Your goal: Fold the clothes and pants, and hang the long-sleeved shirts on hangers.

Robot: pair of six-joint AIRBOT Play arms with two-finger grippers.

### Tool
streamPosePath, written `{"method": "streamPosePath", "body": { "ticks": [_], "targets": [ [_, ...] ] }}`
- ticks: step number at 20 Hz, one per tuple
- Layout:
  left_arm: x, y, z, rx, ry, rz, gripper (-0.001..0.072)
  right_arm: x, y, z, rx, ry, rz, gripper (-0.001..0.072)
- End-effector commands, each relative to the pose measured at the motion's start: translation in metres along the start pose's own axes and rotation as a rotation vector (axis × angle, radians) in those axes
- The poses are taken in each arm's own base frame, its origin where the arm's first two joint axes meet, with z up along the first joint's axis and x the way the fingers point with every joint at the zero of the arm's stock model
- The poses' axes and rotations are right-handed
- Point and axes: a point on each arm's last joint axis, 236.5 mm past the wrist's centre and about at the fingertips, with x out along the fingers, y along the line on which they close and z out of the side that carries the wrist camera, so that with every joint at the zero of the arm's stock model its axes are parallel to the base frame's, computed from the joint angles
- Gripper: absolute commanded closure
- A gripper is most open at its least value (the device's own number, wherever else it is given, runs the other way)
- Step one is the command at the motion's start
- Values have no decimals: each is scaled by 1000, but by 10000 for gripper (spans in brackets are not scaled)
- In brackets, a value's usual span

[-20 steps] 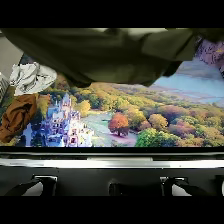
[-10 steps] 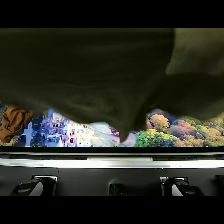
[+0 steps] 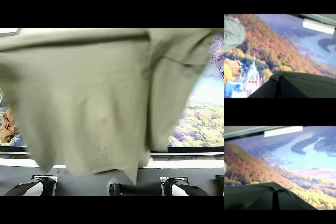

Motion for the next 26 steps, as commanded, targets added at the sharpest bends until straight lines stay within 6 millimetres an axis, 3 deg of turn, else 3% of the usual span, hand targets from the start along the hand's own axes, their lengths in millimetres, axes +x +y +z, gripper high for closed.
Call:
{"method": "streamPosePath", "body": {
  "ticks": [1, 4, 6, 9, 11, 12, 14, 15, 16, 19, 22, 24, 26],
  "targets": [
    [146, 41, -56, -10, 257, 50, 694, 142, -57, -42, 123, 171, 37, 682],
    [248, 59, -104, 1, 357, 59, 695, 243, -90, -91, 163, 249, 17, 682],
    [294, 67, -132, -8, 386, 66, 695, 296, -102, -132, 188, 305, 5, 682],
    [331, 74, -168, -12, 442, 74, 694, 343, -109, -186, 239, 384, -15, 681],
    [340, 73, -183, -9, 471, 74, 691, 354, -108, -207, 253, 427, -18, 669],
    [342, 72, -186, -8, 477, 74, 685, 355, -107, -212, 259, 441, -19, 619],
    [338, 71, -184, -16, 478, 72, 511, 350, -101, -218, 258, 476, -9, 503],
    [333, 72, -181, -37, 482, 76, 332, 343, -100, -218, 249, 500, -9, 393],
    [323, 73, -177, -57, 491, 70, 175, 331, -99, -217, 232, 530, -2, 337],
    [275, 80, -145, -20, 486, 14, 160, 266, -114, -204, 86, 638, 11, 332],
    [217, 107, -131, -57, 504, 48, 160, 195, -162, -191, 109, 686, -59, 332],
    [182, 126, -158, -115, 542, 85, 162, 158, -181, -204, 209, 691, -34, 332],
    [155, 140, -202, -177, 580, 118, 162, 123, -187, -254, 352, 760, -7, 312]
  ]
}}
